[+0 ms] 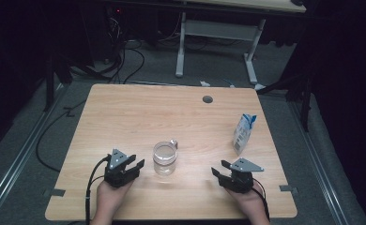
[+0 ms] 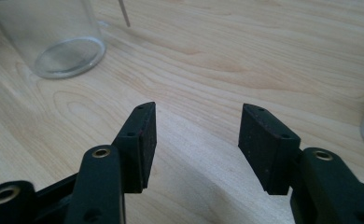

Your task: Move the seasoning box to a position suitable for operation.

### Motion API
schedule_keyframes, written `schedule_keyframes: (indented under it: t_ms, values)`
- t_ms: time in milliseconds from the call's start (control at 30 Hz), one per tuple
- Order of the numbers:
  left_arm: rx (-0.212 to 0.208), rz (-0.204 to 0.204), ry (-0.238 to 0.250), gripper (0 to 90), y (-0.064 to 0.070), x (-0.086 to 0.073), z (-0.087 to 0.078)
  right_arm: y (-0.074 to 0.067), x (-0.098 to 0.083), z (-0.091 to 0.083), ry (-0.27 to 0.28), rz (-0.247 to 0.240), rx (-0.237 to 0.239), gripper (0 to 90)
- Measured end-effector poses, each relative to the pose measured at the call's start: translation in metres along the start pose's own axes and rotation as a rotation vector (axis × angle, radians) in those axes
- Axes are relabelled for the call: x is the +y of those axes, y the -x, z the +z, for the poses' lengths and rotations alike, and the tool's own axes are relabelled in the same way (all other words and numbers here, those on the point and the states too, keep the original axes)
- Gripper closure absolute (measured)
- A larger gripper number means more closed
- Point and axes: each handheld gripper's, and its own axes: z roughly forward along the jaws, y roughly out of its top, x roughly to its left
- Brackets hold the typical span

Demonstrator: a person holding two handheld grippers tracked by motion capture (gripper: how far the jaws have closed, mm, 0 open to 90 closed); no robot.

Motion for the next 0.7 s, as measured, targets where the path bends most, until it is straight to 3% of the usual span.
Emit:
schedule_keyframes:
  t_ms: [400,700]
  values:
    - [-0.005,-0.006,0.038,71.9,0.006,0.015,0.008,0.0,0.002,0.0,0.002,0.031,0.009,49.1]
    - [0.0,0.033,0.066,88.3,0.015,0.024,0.016,0.001,0.002,0.0,-0.005,0.05,0.024,49.1]
